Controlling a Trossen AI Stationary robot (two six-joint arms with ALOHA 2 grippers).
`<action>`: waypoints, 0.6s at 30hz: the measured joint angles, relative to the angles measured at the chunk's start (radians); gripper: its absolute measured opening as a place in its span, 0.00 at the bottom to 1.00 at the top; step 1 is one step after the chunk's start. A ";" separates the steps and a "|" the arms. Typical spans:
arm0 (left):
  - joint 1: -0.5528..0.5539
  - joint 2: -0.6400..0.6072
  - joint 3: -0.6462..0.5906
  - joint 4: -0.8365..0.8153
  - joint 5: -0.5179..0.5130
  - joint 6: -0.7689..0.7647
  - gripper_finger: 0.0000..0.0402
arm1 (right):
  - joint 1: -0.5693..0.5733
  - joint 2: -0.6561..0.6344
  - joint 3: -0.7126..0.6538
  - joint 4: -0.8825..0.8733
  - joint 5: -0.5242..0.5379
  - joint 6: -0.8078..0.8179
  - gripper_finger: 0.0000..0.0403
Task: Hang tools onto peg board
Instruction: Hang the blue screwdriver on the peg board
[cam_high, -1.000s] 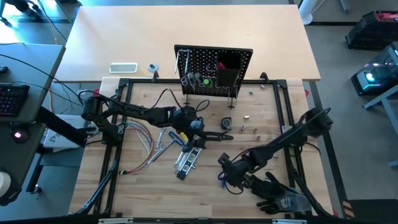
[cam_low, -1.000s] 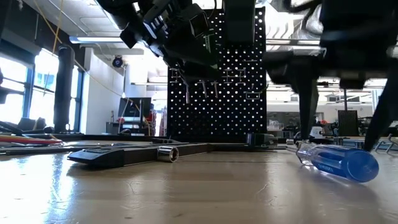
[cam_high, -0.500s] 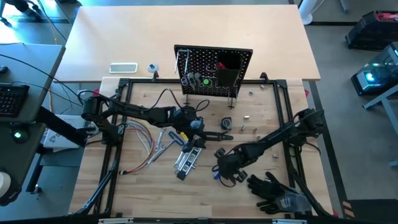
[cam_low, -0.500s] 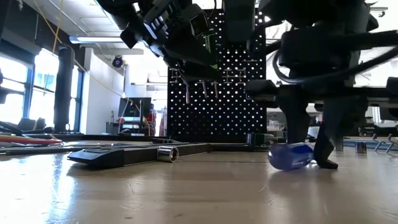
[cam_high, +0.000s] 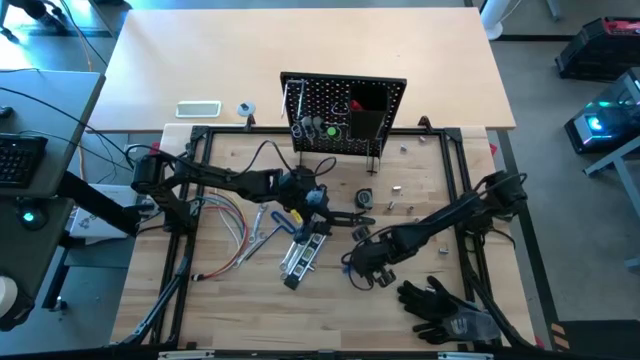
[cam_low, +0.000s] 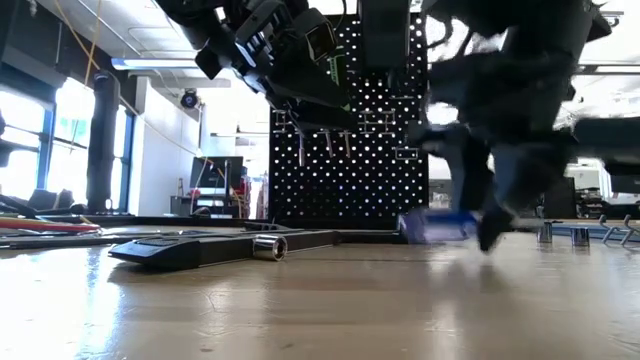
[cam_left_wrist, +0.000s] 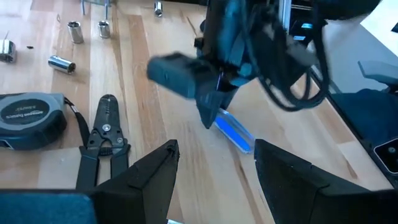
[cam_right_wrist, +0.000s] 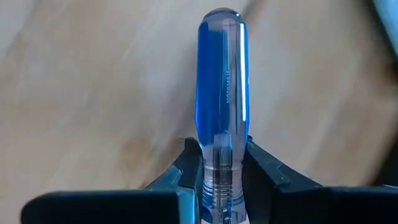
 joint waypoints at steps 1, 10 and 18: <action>0.001 0.000 0.000 0.001 0.001 0.005 0.51 | 0.000 -0.014 0.000 -0.001 0.014 0.007 0.15; 0.008 -0.008 0.000 0.015 0.002 0.050 0.51 | 0.001 -0.144 0.002 -0.018 0.128 0.034 0.15; 0.027 -0.105 -0.001 0.058 -0.057 0.154 0.51 | 0.000 -0.299 0.003 -0.012 0.286 0.116 0.15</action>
